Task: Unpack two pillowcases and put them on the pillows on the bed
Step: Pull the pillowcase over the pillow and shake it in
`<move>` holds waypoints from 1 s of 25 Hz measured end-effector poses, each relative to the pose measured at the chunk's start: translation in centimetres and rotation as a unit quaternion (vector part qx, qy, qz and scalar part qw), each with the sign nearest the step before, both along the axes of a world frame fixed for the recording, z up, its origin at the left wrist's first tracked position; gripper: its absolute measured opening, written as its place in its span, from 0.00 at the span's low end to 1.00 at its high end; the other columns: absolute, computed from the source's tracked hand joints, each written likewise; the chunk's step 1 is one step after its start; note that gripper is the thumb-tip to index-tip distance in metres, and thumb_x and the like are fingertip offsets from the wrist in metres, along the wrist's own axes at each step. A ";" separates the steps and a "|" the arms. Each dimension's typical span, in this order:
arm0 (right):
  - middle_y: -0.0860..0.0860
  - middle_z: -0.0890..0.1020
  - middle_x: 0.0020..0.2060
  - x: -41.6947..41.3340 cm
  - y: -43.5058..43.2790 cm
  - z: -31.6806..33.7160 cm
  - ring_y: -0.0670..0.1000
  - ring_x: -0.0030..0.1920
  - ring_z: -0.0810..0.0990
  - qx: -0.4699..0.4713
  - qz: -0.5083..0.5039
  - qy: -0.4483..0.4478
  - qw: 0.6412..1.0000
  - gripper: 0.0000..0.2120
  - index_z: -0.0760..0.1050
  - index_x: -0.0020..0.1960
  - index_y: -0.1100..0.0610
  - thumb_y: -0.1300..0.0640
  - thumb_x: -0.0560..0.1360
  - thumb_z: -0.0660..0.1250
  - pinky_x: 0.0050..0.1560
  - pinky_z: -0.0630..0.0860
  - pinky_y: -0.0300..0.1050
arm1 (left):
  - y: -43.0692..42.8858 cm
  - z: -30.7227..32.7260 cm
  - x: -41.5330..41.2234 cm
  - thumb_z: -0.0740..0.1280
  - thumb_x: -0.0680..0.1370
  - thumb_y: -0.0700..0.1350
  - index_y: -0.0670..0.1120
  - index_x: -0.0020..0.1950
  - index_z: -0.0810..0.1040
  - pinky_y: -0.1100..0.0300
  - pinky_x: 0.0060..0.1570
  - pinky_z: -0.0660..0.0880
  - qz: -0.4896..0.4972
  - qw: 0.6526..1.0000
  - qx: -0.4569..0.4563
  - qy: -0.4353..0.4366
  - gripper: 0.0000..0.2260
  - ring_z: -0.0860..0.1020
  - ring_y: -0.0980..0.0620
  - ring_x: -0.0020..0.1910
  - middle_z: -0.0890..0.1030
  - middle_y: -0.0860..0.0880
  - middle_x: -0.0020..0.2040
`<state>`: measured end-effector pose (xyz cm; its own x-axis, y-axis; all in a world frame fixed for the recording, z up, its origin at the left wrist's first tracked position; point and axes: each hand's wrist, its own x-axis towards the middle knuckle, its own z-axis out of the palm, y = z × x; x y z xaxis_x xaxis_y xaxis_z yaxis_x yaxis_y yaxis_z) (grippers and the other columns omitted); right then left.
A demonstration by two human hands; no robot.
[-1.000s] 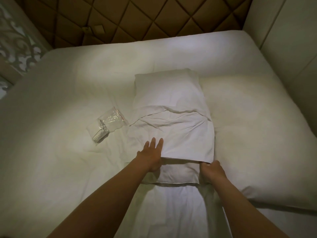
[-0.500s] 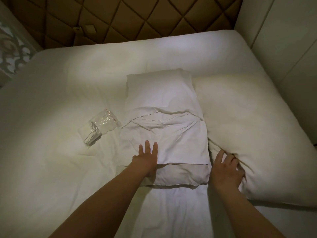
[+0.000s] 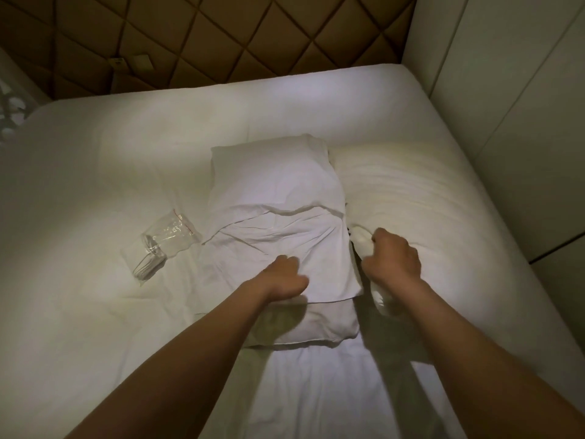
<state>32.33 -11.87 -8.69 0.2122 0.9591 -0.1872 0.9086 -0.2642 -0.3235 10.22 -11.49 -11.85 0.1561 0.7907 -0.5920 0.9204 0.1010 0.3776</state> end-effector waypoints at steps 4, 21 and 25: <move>0.55 0.80 0.51 -1.6 1.0 5.3 0.61 0.51 0.78 0.040 0.020 0.046 0.998 0.13 0.73 0.55 0.54 0.54 0.71 0.65 0.46 0.71 0.47 | 0.7 5.1 6.2 0.62 0.76 0.62 0.45 0.60 0.74 0.49 0.53 0.76 0.326 0.837 -0.177 -0.402 0.23 0.78 0.46 0.49 0.78 0.46 0.52; 0.50 0.75 0.37 -1.5 -9.7 8.7 0.50 0.39 0.75 -0.145 0.208 0.252 0.934 0.10 0.68 0.34 0.52 0.60 0.66 0.69 0.42 0.76 0.45 | 0.1 6.6 10.9 0.81 0.60 0.47 0.38 0.62 0.76 0.49 0.53 0.80 0.324 0.871 -0.155 -0.336 0.33 0.83 0.43 0.50 0.83 0.42 0.54; 0.48 0.75 0.37 0.3 -12.8 8.3 0.47 0.37 0.73 -0.204 0.194 0.252 0.926 0.11 0.68 0.38 0.50 0.54 0.67 0.72 0.41 0.75 0.42 | -3.1 7.9 14.2 0.72 0.65 0.41 0.42 0.63 0.69 0.58 0.40 0.76 0.282 0.908 -0.061 -0.303 0.27 0.78 0.44 0.51 0.76 0.43 0.55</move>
<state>32.60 -24.65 -0.41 -0.3468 0.7727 -0.5316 0.7214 -0.1424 -0.6777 24.42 -14.63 -3.90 0.0723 0.7803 -0.6212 0.3368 0.5672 0.7516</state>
